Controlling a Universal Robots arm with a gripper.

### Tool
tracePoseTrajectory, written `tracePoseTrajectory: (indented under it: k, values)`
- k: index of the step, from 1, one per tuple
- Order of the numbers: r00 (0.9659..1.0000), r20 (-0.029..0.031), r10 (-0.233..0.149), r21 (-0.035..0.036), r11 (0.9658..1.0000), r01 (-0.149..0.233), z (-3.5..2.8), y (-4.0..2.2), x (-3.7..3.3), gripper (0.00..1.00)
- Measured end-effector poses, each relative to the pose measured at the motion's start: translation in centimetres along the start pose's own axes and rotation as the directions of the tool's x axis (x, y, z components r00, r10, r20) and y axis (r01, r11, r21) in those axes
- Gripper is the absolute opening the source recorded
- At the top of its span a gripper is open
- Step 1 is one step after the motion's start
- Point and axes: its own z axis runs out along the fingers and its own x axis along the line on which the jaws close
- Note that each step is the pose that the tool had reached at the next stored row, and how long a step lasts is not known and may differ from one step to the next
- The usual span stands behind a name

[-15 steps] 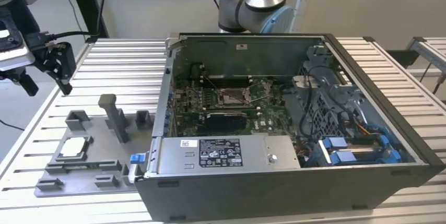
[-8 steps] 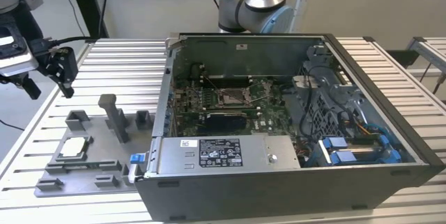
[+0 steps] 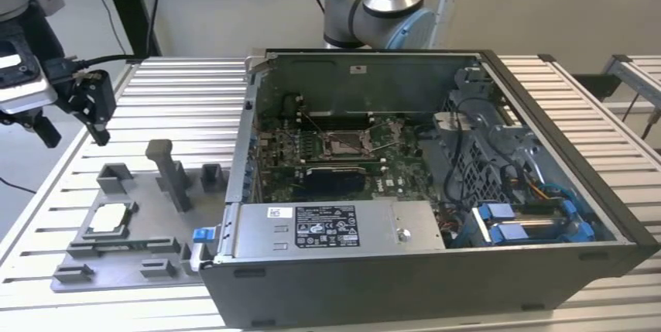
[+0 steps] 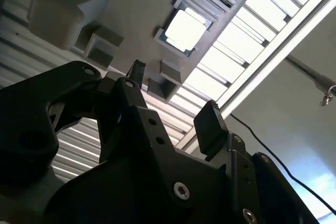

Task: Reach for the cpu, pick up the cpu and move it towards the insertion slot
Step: 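Pick up the cpu and move it towards the insertion slot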

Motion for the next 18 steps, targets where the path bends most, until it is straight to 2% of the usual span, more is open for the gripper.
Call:
tracePoseTrajectory:
  k: [6,18]
  values:
    - [1.0000,0.0000,0.000,0.0000,1.0000,0.000,0.17,-0.01,0.00,1.00]
    - [1.0000,-0.0002,0.000,0.0001,1.0000,0.000,0.96,-0.03,0.00,1.00]
